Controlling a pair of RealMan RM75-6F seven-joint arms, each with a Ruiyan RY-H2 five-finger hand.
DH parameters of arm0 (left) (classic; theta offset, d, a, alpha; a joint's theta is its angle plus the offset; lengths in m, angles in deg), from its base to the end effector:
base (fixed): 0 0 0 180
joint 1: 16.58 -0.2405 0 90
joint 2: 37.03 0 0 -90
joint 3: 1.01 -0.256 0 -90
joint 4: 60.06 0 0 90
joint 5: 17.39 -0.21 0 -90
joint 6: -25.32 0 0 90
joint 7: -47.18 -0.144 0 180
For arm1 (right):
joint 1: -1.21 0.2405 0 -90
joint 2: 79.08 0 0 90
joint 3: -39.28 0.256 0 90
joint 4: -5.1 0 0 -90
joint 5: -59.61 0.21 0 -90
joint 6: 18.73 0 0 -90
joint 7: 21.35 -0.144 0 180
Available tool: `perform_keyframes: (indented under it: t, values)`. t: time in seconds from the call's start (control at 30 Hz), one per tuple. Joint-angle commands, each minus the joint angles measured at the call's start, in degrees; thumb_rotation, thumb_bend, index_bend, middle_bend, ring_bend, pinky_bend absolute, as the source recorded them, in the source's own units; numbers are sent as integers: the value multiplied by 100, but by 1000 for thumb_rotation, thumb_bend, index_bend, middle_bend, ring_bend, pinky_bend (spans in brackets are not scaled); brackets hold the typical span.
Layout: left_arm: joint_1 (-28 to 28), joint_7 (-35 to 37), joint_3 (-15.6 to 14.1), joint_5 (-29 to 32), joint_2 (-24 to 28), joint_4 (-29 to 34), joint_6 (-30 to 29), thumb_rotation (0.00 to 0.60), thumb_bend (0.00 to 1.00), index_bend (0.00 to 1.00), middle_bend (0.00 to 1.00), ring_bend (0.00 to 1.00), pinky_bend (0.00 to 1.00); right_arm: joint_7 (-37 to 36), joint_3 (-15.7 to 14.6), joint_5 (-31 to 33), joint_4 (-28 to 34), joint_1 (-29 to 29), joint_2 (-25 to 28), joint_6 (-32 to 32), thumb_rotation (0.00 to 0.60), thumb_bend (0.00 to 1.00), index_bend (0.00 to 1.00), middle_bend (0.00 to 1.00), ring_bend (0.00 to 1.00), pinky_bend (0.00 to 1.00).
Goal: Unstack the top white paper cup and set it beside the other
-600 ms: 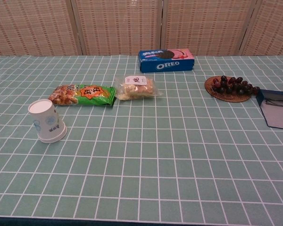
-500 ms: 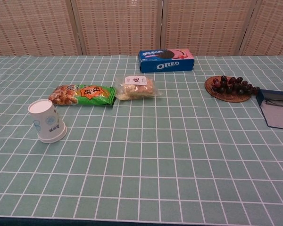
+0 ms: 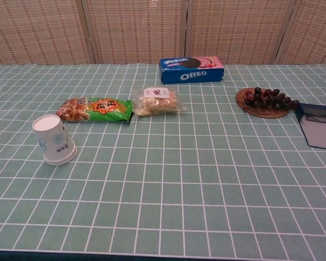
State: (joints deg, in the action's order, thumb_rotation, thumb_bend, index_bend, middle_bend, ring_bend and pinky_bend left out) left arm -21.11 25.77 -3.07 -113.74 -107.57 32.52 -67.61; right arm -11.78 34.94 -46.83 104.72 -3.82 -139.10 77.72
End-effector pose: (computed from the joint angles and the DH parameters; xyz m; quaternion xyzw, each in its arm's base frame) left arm -0.2965 0.1125 0.1225 -0.6454 -0.3032 -0.3169 0.6254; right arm -0.2659 -0.1000 0.1641 0.6541 -0.3159 0.4062 0.5544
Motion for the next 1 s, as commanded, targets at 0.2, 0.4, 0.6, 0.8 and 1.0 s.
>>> perform_keyframes:
  t: [0.2,0.4,0.6,0.8,1.0]
  values:
    - [250,-270,158,117,370,813,292,600,295,121,0,0,0,-133,121,48,0,158,20,-117,600,339,55,0,0,0]
    - [615,-788,326,466,693,1708,908,600,295,129,0,0,0,-282,213,272,32,288,68,-311,600,339,55,0,0,0]
    - [1182,-1216,696,1171,987,2364,1664,600,295,195,0,0,0,-360,268,417,56,391,105,-468,600,339,55,0,0,0]
    - [1965,-1759,1168,2420,1110,2813,2509,600,295,207,0,0,0,-521,296,555,65,477,160,-600,600,338,55,0,0,0]
    - [2782,-2306,1456,3622,954,2791,3049,600,295,208,0,0,0,-749,344,721,62,566,237,-716,600,339,55,0,0,0]
